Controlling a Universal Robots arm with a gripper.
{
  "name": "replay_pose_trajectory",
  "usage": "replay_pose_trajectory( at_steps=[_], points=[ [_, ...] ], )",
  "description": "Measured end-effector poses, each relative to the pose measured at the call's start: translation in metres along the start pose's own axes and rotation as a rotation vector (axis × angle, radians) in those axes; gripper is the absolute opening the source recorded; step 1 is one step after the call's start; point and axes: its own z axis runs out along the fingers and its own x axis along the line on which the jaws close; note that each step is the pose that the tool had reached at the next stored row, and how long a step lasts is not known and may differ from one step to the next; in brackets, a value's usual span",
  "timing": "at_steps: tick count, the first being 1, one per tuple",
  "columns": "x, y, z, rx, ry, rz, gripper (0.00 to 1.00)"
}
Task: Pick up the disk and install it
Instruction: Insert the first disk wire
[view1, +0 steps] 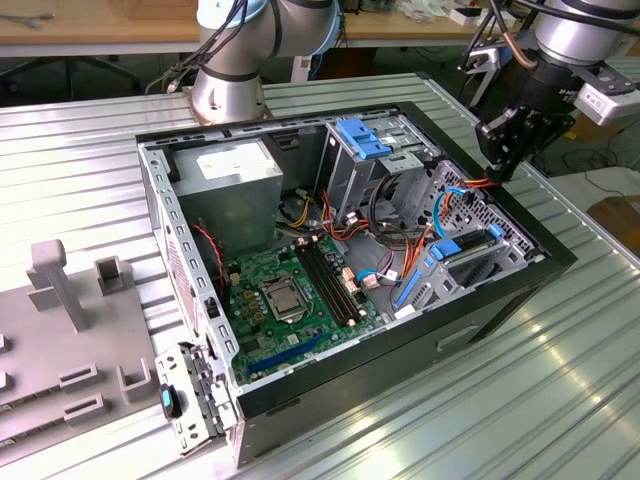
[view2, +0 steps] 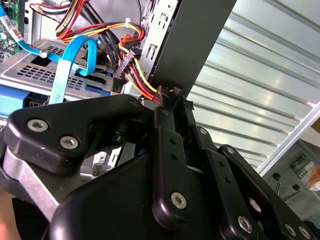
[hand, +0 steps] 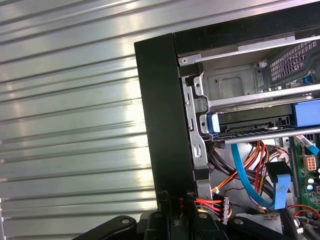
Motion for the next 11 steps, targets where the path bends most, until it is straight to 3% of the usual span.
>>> replay_pose_trajectory(
  at_steps=[11],
  points=[
    [-0.0005, 0.0001, 0.0041, -0.0003, 0.0, 0.0, 0.25]
  ],
)
